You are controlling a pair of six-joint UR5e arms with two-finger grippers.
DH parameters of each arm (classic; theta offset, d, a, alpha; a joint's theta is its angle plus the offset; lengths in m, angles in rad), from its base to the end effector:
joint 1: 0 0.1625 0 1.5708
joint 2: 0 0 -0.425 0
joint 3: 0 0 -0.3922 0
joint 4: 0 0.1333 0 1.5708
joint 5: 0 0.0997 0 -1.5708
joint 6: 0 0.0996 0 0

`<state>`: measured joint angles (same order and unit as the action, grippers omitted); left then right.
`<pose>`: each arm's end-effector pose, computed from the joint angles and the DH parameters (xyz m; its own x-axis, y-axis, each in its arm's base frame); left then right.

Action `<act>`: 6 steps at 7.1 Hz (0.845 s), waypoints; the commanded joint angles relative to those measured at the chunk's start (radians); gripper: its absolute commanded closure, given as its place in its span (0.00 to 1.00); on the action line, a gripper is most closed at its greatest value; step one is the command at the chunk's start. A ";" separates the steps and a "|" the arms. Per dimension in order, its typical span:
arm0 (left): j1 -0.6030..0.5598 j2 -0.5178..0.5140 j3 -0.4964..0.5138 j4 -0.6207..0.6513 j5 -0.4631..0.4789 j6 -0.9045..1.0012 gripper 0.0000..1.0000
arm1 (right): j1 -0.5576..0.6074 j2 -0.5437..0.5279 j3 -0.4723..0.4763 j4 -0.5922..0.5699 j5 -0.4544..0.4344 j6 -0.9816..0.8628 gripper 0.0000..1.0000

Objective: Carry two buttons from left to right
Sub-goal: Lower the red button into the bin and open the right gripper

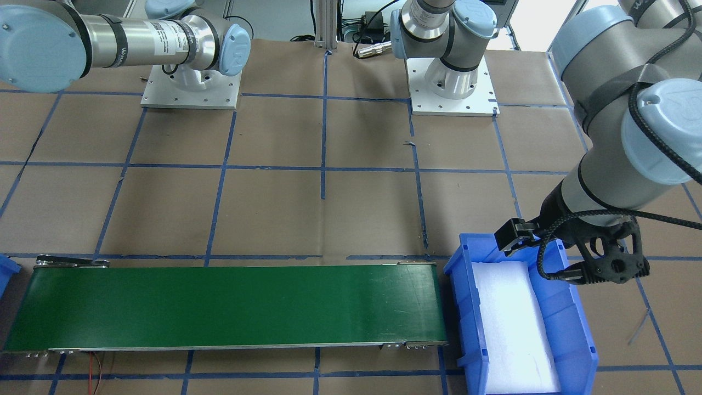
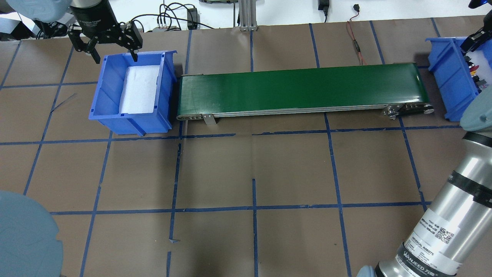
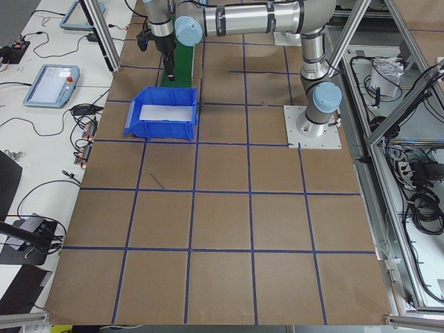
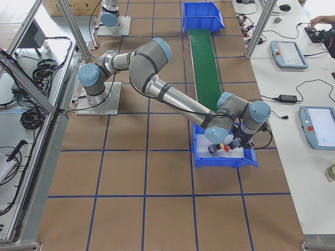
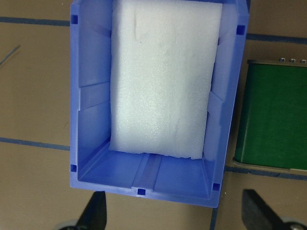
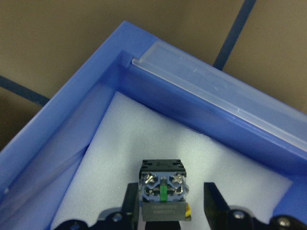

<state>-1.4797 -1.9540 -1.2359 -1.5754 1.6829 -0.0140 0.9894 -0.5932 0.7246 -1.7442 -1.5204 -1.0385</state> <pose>-0.0630 -0.6534 0.4336 -0.9888 -0.0984 -0.1124 -0.1047 0.9932 0.0513 -0.3485 -0.7821 0.2535 -0.8970 -0.4420 0.0106 -0.4417 0.8948 -0.0647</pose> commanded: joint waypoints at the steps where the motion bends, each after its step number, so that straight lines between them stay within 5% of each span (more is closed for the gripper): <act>1: -0.001 -0.002 -0.003 0.000 -0.003 0.000 0.00 | 0.000 -0.014 -0.004 0.005 -0.003 0.000 0.44; 6: 0.001 -0.002 0.001 0.002 -0.006 -0.003 0.00 | 0.061 -0.227 0.028 0.124 0.031 0.006 0.41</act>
<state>-1.4799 -1.9558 -1.2377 -1.5749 1.6769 -0.0165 1.0120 -0.7586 0.7357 -1.6294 -1.5087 -1.0363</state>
